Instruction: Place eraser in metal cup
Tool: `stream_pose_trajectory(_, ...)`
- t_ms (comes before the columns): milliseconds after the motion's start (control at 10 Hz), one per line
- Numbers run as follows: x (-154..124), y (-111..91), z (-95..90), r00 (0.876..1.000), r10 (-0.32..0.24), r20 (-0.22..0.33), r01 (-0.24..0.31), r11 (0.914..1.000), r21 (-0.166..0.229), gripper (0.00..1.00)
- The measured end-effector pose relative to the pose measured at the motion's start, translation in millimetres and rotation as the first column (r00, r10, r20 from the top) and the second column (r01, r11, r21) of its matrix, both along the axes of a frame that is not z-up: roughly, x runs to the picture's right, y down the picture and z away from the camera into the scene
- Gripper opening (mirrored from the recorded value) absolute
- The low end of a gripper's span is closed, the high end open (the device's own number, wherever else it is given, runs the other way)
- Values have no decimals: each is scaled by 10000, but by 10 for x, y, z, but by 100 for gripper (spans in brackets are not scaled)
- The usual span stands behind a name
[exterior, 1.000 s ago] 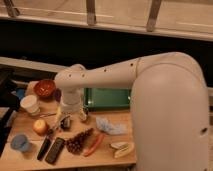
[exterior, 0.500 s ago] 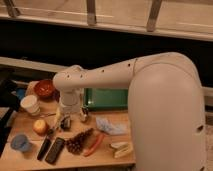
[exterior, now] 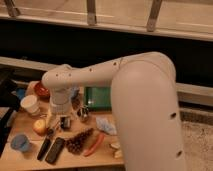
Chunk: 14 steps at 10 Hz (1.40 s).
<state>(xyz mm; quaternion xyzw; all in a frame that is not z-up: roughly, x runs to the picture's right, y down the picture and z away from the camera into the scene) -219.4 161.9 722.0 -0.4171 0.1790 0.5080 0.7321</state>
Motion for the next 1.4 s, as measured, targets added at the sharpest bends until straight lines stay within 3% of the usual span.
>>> stream_pose_trajectory(200, -197, 205, 111, 9992, -336, 193, 342, 9990, -280, 80)
stream_pose_trajectory(600, -251, 536, 399, 9975, -702, -68, 693, 9929, -970, 80)
stream_pose_trajectory(1100, -224, 527, 434, 9979, -632, -115, 618, 9935, -953, 80)
stream_pose_trajectory(1400, -138, 679, 542, 9998, -176, 89, 187, 9883, -1511, 80)
